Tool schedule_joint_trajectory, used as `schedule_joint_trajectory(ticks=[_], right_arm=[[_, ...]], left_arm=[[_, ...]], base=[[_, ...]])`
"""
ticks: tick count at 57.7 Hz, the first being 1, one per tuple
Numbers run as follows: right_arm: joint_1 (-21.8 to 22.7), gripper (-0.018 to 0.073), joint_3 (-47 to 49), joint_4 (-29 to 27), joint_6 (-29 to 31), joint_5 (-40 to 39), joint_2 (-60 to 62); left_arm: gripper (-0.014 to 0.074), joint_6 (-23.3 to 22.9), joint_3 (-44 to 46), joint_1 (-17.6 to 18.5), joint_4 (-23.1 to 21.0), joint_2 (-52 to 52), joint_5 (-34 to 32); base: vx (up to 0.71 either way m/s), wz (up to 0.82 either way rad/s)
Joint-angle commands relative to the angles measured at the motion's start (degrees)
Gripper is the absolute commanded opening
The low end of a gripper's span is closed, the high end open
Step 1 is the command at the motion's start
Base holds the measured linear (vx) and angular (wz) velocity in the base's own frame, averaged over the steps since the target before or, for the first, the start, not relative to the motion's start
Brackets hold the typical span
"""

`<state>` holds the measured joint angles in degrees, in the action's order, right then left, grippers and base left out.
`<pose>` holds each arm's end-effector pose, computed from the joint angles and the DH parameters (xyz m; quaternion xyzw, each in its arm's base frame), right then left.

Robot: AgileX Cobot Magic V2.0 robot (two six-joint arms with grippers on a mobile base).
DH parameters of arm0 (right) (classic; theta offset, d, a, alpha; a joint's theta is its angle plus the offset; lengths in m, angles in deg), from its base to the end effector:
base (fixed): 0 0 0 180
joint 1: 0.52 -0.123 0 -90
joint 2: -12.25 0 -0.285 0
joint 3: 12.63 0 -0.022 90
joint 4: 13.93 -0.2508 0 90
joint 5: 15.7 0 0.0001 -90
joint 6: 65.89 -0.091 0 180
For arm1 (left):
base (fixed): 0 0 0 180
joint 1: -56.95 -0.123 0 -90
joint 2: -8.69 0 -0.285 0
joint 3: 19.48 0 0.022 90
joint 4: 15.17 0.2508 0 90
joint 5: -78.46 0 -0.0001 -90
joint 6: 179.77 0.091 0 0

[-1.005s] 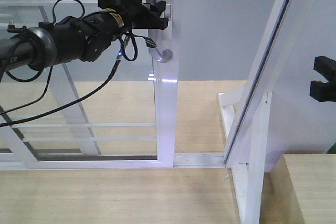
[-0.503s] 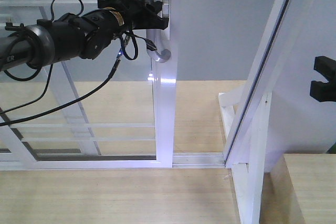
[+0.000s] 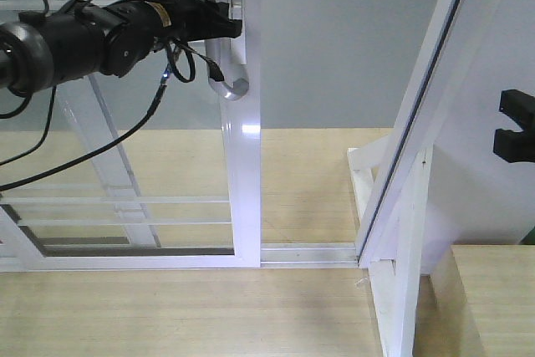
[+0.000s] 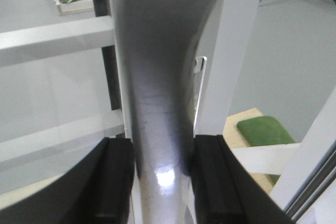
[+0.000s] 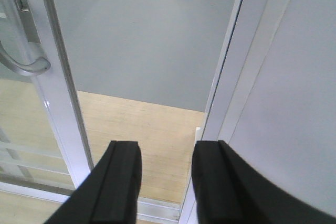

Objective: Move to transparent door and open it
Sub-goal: 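Slide the door farther open with the left gripper along its track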

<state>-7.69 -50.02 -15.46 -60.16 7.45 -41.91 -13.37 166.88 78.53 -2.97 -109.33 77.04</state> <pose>0.1656 0.0218 0.3311 -0.0871 0.8374 0.0178 0.5393 0.4280 -0.1698 0.2708 0.1452 0.8076 -0.1160 0.5597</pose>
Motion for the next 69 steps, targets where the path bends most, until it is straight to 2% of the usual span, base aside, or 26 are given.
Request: schedule_joint_trajectory(ticks=[1, 9, 16, 27, 42, 56, 69], right_arm=[[0.43, 0.0328, 1.60, 0.14, 0.24, -4.10, 0.21], [0.43, 0.0328, 1.60, 0.14, 0.24, -4.10, 0.21], [0.43, 0.0328, 1.60, 0.14, 0.24, -4.10, 0.21], [0.43, 0.0328, 1.60, 0.14, 0.24, -3.66, 0.21], [0.43, 0.0328, 1.60, 0.14, 0.29, -2.33, 0.21], [0.43, 0.0328, 1.60, 0.14, 0.29, -2.19, 0.21], [0.43, 0.0328, 1.60, 0.14, 0.29, -1.84, 0.21]], left_arm=[[0.0363, -0.20, 1.55, -2.88, -1.24, 4.57, -2.62], [0.0363, 0.06, 1.49, -3.89, -1.24, 5.98, -1.52], [0.0363, 0.22, 1.43, -5.11, 0.49, 7.26, 0.91], [0.0363, 0.13, -3.28, -7.65, 2.20, 10.40, 0.66], [0.0363, 0.13, -14.39, -13.93, 2.17, 14.95, -7.87], [0.0363, 0.13, -19.96, -18.58, 2.17, 18.88, -9.53], [0.0363, -0.15, -24.75, -19.20, 2.17, 23.05, -11.91]], base=[[0.00, 0.00], [0.00, 0.00], [0.00, 0.00], [0.00, 0.00], [0.00, 0.00], [0.00, 0.00], [0.00, 0.00]])
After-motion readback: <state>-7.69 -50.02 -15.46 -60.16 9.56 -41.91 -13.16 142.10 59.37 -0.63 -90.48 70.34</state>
